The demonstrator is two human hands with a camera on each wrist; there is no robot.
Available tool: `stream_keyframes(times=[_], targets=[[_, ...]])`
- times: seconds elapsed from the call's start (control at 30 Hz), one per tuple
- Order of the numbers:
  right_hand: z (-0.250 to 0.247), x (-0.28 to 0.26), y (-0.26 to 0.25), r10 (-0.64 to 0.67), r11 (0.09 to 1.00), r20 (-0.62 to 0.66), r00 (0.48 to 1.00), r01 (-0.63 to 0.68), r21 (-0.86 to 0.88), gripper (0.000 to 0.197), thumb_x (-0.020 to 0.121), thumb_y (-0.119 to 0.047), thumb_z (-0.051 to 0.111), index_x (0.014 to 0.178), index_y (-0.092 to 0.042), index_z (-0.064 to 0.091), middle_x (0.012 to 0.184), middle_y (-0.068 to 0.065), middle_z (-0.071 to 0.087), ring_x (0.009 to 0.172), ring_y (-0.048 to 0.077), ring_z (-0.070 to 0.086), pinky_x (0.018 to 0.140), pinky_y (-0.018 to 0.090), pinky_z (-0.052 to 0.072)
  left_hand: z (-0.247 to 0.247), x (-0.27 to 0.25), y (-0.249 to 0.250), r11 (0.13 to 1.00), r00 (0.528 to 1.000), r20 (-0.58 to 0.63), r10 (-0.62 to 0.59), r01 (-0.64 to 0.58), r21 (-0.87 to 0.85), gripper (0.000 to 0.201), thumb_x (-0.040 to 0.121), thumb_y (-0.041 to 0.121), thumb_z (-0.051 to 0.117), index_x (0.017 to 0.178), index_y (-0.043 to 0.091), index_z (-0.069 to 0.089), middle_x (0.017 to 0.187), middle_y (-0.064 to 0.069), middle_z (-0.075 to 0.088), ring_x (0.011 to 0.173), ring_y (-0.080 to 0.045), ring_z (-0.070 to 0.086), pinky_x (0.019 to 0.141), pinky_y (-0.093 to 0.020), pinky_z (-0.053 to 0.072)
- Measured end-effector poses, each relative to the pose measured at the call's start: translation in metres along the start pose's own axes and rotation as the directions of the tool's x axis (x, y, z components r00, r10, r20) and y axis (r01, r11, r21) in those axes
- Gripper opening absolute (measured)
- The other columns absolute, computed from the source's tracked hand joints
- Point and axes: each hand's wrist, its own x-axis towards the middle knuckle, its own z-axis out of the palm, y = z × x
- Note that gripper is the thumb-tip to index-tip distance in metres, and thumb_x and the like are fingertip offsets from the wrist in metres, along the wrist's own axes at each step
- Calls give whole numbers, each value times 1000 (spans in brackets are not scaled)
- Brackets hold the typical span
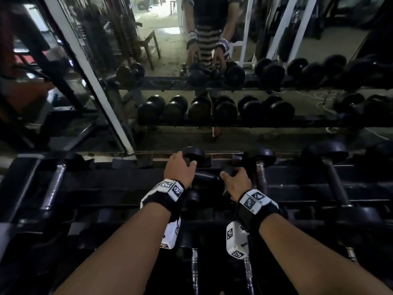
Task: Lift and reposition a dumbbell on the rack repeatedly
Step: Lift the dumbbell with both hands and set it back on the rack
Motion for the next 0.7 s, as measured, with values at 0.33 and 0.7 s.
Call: stream_keyframes(times=[0.33,0.7], targets=[[10,29,-2,224,909,202,953,-279,309,70,47,-51,75,109,-22,61,103,10,67,90,34,66,68,58,61,13,31,-6,948,955,-32,-293,287,-139,53,70,49,74,111,17,64,106,-6,66,106,-32,63,77,-28,39],[5,15,-6,197,919,143,970,-233,319,31,79,-38,73,103,-35,54,89,2,54,88,31,58,78,59,59,15,27,-9,967,973,-42,-226,219,-127,57,71,47,76,116,13,65,115,-9,70,104,-31,65,77,-28,45]])
